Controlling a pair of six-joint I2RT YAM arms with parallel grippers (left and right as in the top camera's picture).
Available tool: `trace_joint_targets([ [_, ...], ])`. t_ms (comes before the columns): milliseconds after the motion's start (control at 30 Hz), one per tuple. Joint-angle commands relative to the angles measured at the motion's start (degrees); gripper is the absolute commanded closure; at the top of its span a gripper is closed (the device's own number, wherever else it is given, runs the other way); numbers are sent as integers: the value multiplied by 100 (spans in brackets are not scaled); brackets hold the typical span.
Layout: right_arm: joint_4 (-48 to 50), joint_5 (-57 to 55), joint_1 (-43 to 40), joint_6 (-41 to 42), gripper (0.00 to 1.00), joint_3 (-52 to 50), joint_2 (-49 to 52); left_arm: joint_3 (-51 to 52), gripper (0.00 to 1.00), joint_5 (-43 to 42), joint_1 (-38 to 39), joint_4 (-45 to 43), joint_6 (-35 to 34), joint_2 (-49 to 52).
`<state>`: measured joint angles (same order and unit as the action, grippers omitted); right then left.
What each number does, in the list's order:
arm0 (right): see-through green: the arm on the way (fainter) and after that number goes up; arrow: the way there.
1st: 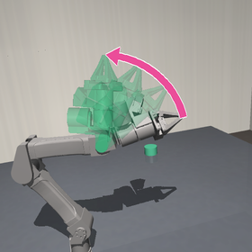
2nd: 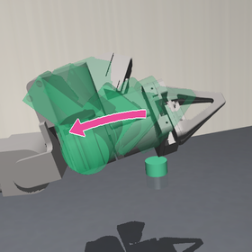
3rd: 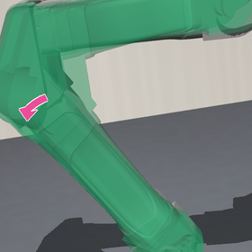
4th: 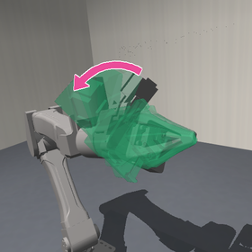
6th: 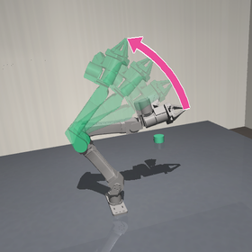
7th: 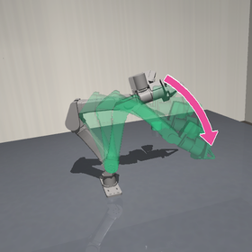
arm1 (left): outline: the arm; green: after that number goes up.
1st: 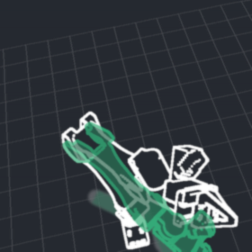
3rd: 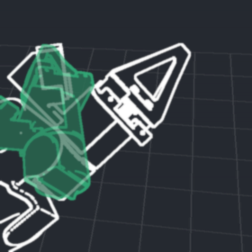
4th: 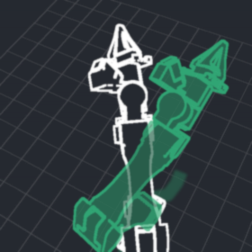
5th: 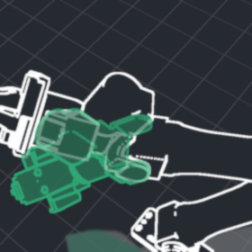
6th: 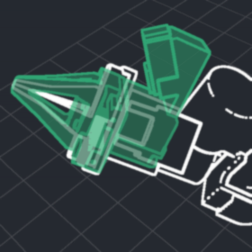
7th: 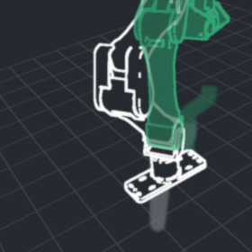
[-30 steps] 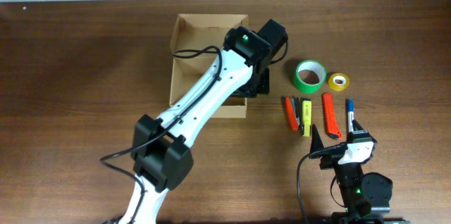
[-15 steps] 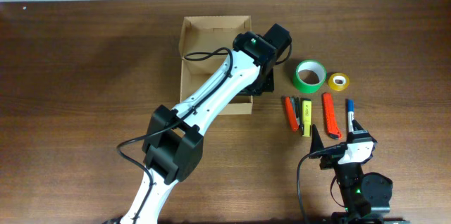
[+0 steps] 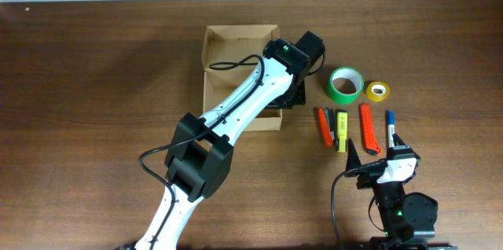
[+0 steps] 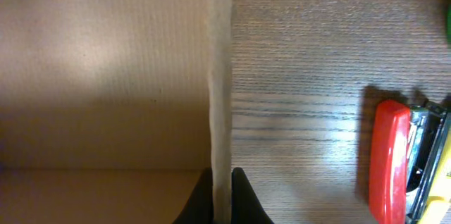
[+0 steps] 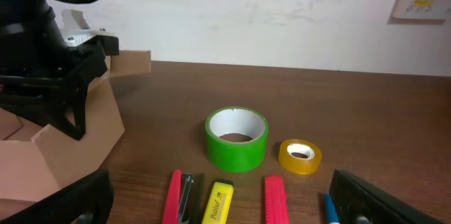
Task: Pack container
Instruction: 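Drag the box with the left gripper rightward toward the tapes, then release the box and retract the left arm to the left side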
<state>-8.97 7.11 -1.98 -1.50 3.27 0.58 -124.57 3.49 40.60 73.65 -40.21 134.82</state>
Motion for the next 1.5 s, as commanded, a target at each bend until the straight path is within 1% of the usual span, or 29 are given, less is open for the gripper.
trace_joint_targets([
  [0, 2, 11, 52, 48, 1, -70, -44, -90, 98, 138, -9, -20, -90, 46],
  [233, 2, 11, 52, 48, 1, -70, -44, -87, 98, 153, -9, -13, -48, 61],
  [267, 2, 11, 52, 48, 1, -70, -44, -87, 96, 155, -9, -13, -48, 61],
  [300, 2, 11, 52, 48, 1, -70, -44, -87, 83, 155, -9, -13, -48, 61],
  [333, 2, 11, 52, 48, 1, -70, -44, -87, 74, 153, -9, -13, -46, 61],
  [367, 2, 11, 52, 48, 1, -70, -44, -87, 69, 151, -9, -11, -22, 61],
  [500, 2, 11, 52, 48, 1, -70, -44, -87, 64, 153, -9, 9, -4, 61],
  [667, 2, 11, 52, 48, 1, -70, -44, -90, 64, 153, -9, 9, 2, 61],
  [800, 2, 11, 52, 48, 1, -70, -44, -232, 64, 271, -11, 85, 260, 59],
  [833, 2, 11, 52, 48, 1, -70, -44, -323, 64, 369, -13, 166, 273, 59],
  [867, 2, 11, 52, 48, 1, -70, -44, -448, 61, 481, -13, 271, 273, 59],
  [933, 2, 11, 52, 48, 1, -70, -44, -737, 59, 619, -13, 476, 350, 59],
  [1033, 2, 11, 52, 48, 1, -70, -44, -1364, 55, 844, -13, 887, 476, 59],
  [1100, 2, 11, 52, 48, 1, -70, -44, -1908, 52, 990, -13, 1217, 599, 59],
  [1233, 2, 11, 52, 48, 1, -70, -44, -3250, 50, 1368, -13, 2214, 778, 57],
  [1267, 2, 11, 52, 48, 1, -70, -44, -3547, 48, 1373, -15, 2306, 1123, 39],
  [1300, 2, 11, 52, 48, 1, -70, -44, -3698, 41, 1235, -15, 2304, 1478, -72],
  [1367, 2, 11, 52, 48, 1, -70, -44, -3786, 41, 1320, -15, 2304, 1567, -378],
  [1467, 2, 11, 52, 48, 1, -70, -44, -3786, 41, 1670, -15, 2304, 1578, -887],
])
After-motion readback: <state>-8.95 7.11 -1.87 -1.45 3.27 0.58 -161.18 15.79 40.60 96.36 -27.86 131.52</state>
